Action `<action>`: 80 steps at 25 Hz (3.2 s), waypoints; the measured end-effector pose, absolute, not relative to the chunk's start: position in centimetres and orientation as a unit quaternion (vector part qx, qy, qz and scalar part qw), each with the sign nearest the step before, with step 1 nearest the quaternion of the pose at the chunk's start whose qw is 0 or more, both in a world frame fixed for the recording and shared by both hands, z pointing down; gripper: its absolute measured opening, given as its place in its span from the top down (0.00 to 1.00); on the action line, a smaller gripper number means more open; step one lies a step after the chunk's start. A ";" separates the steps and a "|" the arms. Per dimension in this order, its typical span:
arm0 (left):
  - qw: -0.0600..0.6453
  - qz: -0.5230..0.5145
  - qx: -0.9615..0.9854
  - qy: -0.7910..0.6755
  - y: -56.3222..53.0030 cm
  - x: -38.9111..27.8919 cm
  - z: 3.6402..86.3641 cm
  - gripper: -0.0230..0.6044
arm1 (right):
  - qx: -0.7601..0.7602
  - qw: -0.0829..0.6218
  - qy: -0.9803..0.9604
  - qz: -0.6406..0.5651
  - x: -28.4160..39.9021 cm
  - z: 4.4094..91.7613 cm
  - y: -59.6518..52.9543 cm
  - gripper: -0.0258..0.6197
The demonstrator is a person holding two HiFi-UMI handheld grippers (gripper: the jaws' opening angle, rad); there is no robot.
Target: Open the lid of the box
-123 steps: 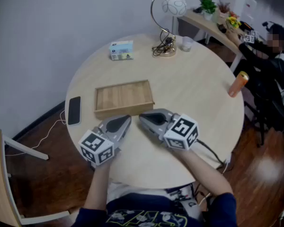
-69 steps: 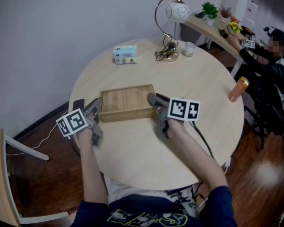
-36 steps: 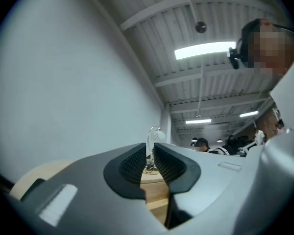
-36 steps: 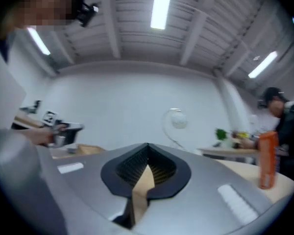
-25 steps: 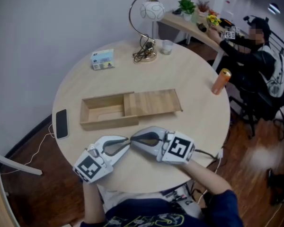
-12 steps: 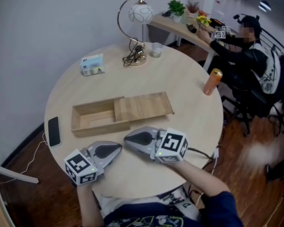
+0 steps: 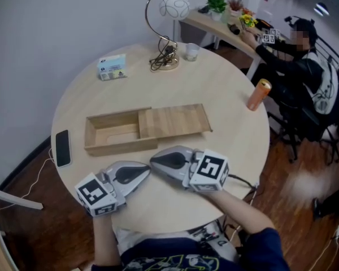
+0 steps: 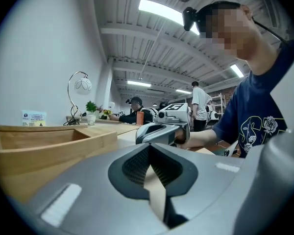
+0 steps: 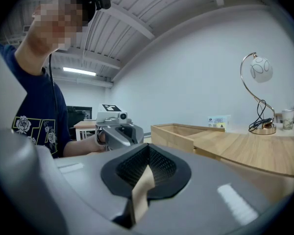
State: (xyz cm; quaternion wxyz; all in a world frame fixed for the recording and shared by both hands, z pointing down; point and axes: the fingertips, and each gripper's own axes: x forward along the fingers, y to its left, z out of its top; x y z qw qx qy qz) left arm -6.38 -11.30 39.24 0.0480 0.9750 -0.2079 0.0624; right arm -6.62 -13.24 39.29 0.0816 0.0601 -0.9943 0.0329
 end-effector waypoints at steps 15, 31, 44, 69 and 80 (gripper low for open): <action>0.051 0.064 0.974 -0.210 -11.2 -6.5 39.4 0.96 | 0.060 0.085 -0.994 0.036 -6.7 39.3 -13.1 0.95; 0.054 0.061 0.974 -0.211 -11.1 -6.3 39.1 0.96 | 0.057 0.084 -0.994 0.033 -6.7 39.3 -13.1 0.95; 0.061 0.063 0.950 -0.300 -13.3 -7.8 39.5 0.96 | 0.107 0.109 -0.987 0.048 -6.7 40.2 -14.9 0.95; 0.082 0.078 0.935 -0.335 -15.5 -8.5 40.4 0.96 | 0.097 0.089 -0.991 0.036 -7.8 39.4 -16.1 0.95; 0.055 0.062 0.952 -0.294 -13.2 -8.9 39.3 0.96 | 0.097 0.078 -0.992 0.034 -8.2 39.2 -15.9 0.95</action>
